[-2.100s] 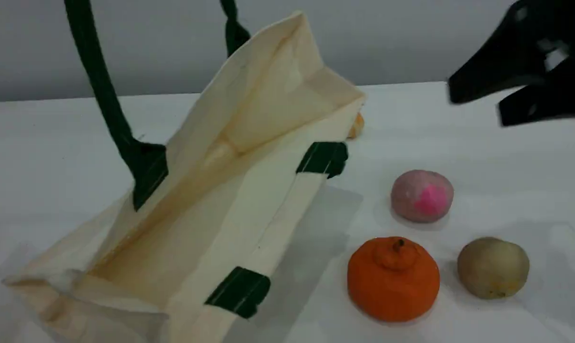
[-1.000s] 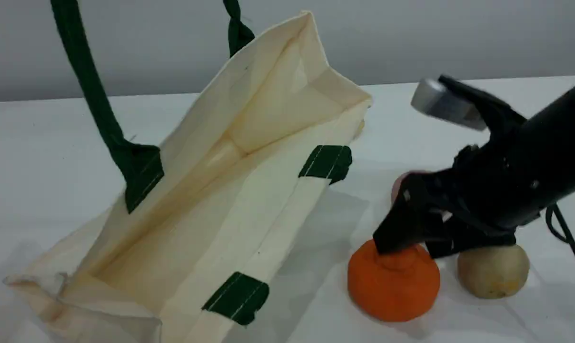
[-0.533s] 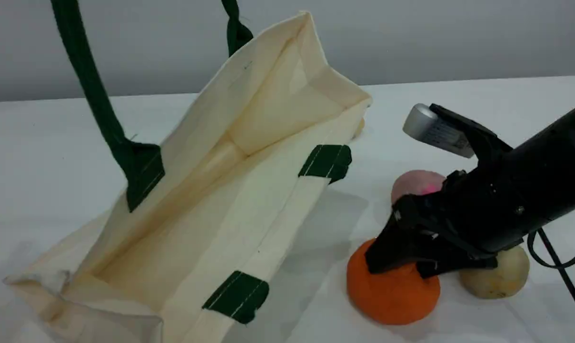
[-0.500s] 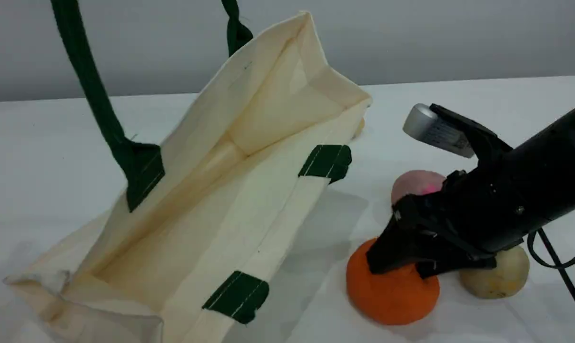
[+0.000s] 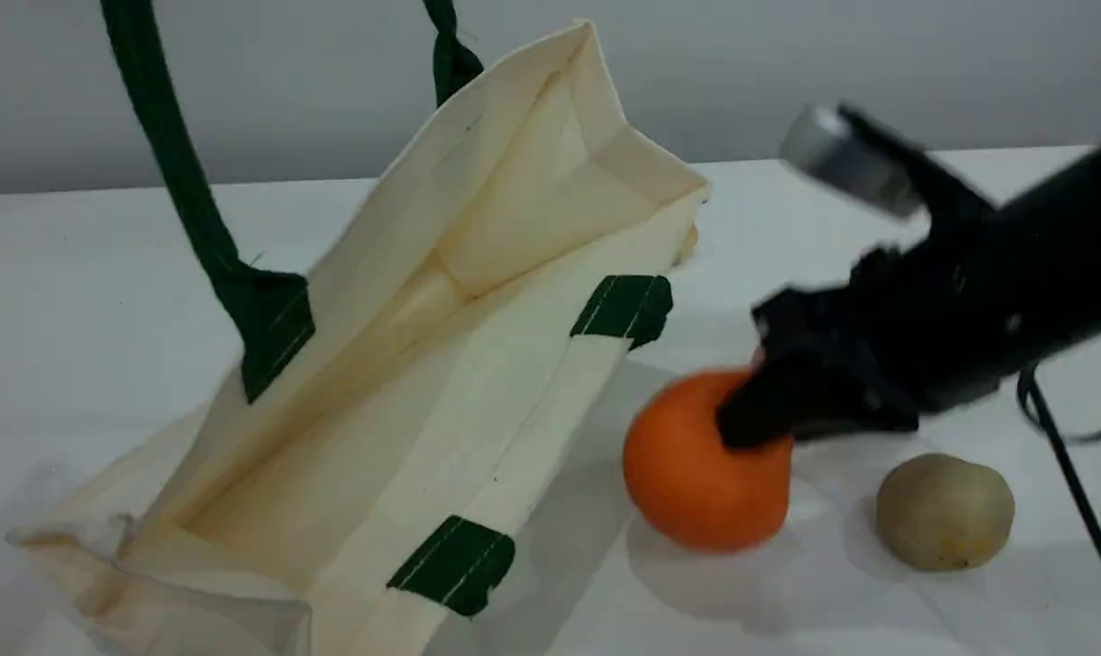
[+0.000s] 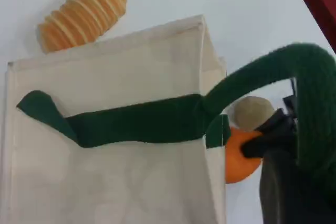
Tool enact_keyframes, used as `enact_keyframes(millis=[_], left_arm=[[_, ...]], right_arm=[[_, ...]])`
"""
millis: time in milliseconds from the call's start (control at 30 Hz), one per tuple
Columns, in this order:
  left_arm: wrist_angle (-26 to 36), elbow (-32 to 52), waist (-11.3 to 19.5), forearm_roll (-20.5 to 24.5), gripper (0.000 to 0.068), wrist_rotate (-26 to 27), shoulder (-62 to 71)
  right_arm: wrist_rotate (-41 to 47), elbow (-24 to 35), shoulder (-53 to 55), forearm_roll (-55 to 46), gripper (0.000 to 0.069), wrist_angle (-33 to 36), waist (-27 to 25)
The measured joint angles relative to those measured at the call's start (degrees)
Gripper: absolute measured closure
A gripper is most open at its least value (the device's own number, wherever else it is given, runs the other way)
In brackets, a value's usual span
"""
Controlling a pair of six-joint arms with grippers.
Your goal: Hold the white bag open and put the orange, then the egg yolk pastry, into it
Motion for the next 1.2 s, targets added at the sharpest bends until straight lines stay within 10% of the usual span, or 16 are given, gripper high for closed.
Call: enact_keyframes(millis=[433,1200], left_arm=[[-0.21,0.00,0.00,-1.22,0.0618,0.00,0.00],[1.45,0.00,-0.75,-5.37,0.0618,1.43,0.00]], right_arm=[[7.25,0.00,-19.77,-2.38,0.0646,2.81,0.22],[1.14,-5.64,-12.66,2.92,0.0646,-1.05,11.61]])
